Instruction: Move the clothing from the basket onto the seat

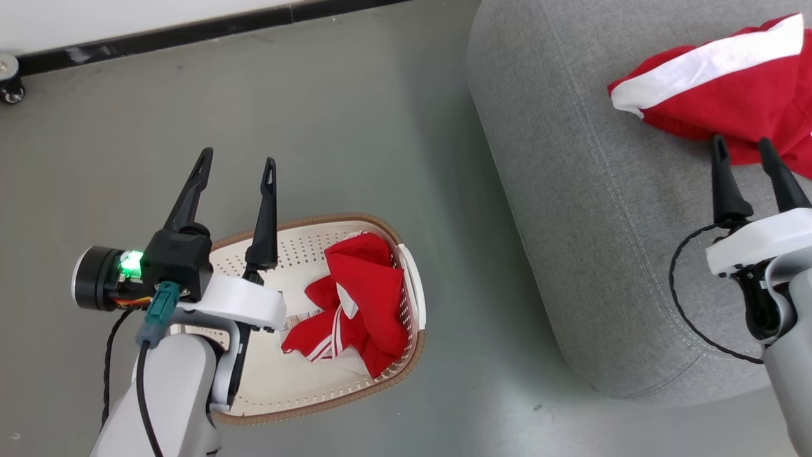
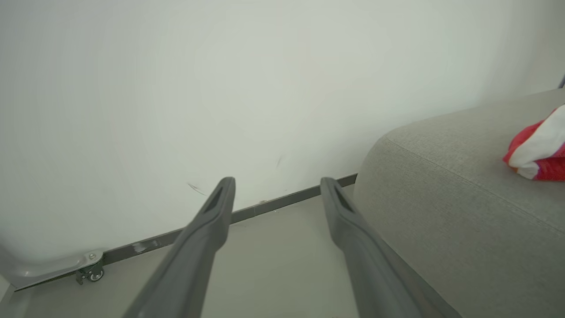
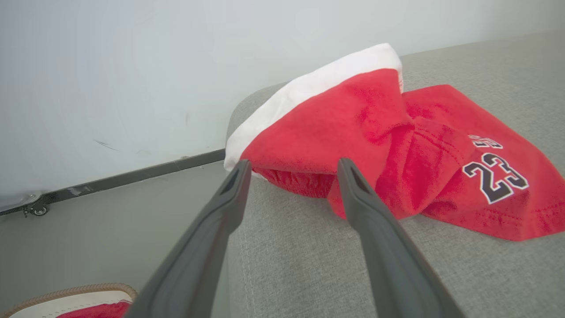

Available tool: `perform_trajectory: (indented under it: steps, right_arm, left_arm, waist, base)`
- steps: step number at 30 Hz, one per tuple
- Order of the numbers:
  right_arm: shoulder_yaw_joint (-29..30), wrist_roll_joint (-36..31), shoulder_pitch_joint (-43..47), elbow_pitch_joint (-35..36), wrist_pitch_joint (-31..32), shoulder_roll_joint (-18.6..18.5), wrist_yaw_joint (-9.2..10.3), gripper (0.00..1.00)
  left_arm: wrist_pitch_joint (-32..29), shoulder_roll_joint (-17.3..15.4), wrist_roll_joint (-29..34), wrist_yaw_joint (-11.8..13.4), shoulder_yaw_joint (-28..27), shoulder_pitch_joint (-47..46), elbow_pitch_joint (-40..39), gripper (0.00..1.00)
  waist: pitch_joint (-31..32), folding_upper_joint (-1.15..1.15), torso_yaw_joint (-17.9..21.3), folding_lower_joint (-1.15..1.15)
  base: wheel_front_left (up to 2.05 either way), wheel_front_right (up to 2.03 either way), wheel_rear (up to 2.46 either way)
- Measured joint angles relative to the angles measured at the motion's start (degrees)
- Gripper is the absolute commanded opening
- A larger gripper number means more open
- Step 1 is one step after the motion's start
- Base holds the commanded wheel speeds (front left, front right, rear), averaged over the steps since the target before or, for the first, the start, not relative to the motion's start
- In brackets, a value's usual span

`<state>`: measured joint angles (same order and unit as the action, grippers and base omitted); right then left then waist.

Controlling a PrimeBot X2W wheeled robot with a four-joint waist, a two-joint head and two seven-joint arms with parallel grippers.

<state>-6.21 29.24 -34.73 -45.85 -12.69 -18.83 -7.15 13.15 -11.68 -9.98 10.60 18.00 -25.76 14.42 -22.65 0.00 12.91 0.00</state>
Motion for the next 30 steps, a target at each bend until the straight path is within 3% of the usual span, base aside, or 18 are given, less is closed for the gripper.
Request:
perform_trajectory:
  steps: [19,30]
  right_arm:
    - [-4.97,-3.33,0.88,9.27,-1.26,0.94,0.0,1.0]
    - [-5.43,-6.66,5.65,12.71,-1.52,4.38,0.01,1.0]
  left_arm:
    - [1.07,1.19,-2.52,2.34,-3.36,7.2,2.14,1.0]
    - [1.09,1.68,-3.47,2.53,-4.43,12.14,2.33,1.0]
  waist:
    - [7.11,0.0,-3.74,0.0]
    - [12.85,0.0,-6.53,0.0]
  base:
    - [0.0,0.0,0.0]
    - [0.0,0.0,0.0]
